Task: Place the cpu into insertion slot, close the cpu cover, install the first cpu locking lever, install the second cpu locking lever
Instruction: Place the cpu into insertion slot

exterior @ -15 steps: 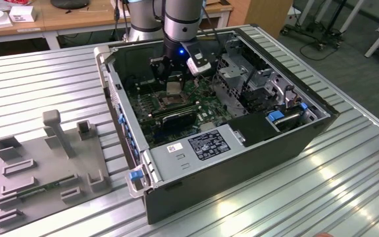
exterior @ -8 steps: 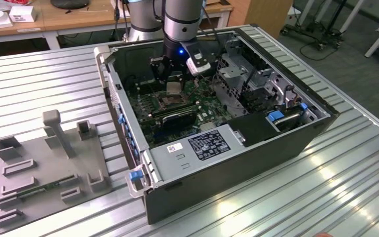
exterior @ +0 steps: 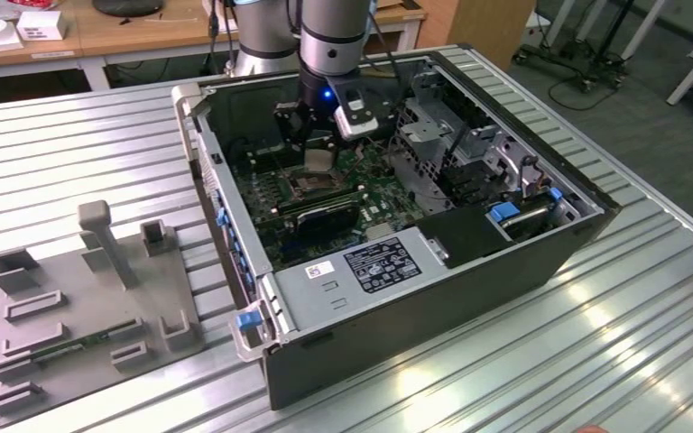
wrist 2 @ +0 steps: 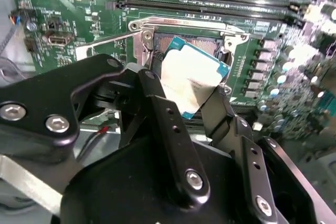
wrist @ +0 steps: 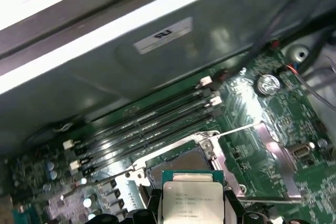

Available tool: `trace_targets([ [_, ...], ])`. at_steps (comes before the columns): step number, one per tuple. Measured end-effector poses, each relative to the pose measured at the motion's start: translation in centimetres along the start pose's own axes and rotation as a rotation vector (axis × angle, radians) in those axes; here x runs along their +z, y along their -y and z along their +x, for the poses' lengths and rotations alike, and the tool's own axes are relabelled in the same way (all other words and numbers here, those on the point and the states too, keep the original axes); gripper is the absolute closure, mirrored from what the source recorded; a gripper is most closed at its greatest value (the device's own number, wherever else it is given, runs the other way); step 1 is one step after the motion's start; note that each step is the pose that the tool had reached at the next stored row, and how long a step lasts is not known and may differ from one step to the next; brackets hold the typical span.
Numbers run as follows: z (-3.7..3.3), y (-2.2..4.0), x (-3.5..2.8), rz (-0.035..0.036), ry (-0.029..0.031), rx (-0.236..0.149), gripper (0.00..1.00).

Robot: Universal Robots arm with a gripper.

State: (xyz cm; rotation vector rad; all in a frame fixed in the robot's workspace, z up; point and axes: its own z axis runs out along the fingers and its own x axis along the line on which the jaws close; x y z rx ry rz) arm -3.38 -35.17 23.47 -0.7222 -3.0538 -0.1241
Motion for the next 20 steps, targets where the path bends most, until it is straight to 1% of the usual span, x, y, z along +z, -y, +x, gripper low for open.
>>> trace_targets([
  [5, 0.00, 0.00, 0.00, -0.0016, 0.0070, 0.091, 0.46],
  [6, 0.00, 0.00, 0.00, -0.0019, 0.0079, 0.104, 0.46],
  [11, 0.00, 0.00, 0.00, -0.0020, 0.0083, 0.107, 0.46],
  [14, 0.12, 0.05, 0.00, -0.0022, 0.0091, 0.119, 0.46],
  [17, 0.29, 0.15, 0.04, -0.0028, 0.0113, 0.148, 0.46],
  [20, 0.32, 0.17, 0.09, -0.0036, 0.0148, 0.193, 0.46],
])
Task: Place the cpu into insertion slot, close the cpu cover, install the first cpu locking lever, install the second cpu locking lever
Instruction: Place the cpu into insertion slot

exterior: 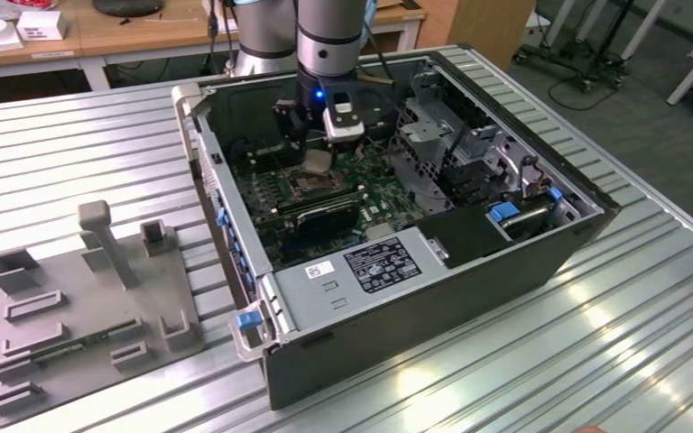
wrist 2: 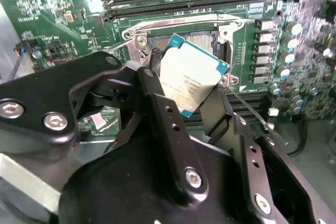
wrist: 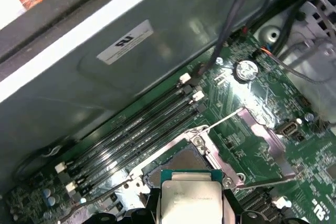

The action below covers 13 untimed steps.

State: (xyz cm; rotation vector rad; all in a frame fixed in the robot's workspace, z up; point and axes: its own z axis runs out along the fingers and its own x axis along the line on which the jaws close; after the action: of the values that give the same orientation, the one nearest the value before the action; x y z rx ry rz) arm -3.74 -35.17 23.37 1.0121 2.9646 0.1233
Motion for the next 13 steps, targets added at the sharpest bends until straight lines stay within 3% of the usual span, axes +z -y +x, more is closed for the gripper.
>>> trace_targets([
  [13, 0.00, 0.02, 0.19, -0.0046, 0.0181, 0.236, 0.46],
])
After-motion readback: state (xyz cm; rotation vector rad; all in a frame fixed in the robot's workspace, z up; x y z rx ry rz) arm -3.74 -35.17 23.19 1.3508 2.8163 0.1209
